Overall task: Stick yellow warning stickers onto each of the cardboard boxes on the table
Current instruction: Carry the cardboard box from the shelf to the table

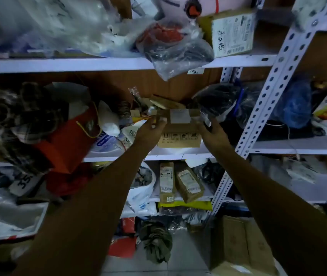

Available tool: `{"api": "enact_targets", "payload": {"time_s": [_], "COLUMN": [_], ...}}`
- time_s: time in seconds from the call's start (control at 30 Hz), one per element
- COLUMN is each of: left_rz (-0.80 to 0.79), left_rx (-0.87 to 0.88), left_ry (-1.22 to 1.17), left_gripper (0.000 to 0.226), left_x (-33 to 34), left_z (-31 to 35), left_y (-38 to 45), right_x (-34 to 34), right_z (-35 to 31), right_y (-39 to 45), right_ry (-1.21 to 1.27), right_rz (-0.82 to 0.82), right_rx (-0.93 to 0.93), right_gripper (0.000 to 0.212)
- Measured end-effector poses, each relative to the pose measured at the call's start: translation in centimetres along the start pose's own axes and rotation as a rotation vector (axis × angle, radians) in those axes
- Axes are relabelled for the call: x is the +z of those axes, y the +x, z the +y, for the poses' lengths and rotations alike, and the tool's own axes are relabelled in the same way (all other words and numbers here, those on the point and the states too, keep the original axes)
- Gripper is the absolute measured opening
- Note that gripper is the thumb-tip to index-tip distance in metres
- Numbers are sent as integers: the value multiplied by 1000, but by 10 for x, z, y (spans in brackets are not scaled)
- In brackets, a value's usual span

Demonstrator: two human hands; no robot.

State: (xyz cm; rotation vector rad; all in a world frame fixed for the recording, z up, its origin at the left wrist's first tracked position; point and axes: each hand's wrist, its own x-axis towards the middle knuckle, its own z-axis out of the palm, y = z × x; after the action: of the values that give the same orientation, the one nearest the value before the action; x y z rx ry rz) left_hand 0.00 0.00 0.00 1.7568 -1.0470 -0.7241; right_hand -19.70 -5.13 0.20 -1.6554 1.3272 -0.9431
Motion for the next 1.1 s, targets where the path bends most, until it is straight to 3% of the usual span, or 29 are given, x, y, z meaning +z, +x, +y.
{"api": "enact_targets", "payload": {"time_s": [0.1, 0.23, 0.4, 0.6, 0.8, 1.1], "left_rz": [76, 163, 143, 185, 217, 161], "left_rx": [15, -25, -82, -144, -175, -164], "left_ry": [-36, -86, -192, -558, -652, -664], "left_gripper": [47, 48, 47, 52, 53, 42], "left_x": [15, 30, 46, 63, 70, 54], "left_z": [1, -3, -17, -31, -41, -24], "left_y": [19, 44, 72, 82, 88, 72], "right_x": [3, 11, 24, 46, 50, 40], "right_z": [8, 18, 36, 48, 54, 34], "right_y": [31, 68, 94, 108, 107, 83], "right_ry": [64, 128, 311, 503, 642, 570], "right_rz": [-20, -46, -89, -50, -66, -112], "right_rx": [37, 66, 126, 166, 179, 135], "right_gripper": [59, 53, 55, 39, 40, 61]}}
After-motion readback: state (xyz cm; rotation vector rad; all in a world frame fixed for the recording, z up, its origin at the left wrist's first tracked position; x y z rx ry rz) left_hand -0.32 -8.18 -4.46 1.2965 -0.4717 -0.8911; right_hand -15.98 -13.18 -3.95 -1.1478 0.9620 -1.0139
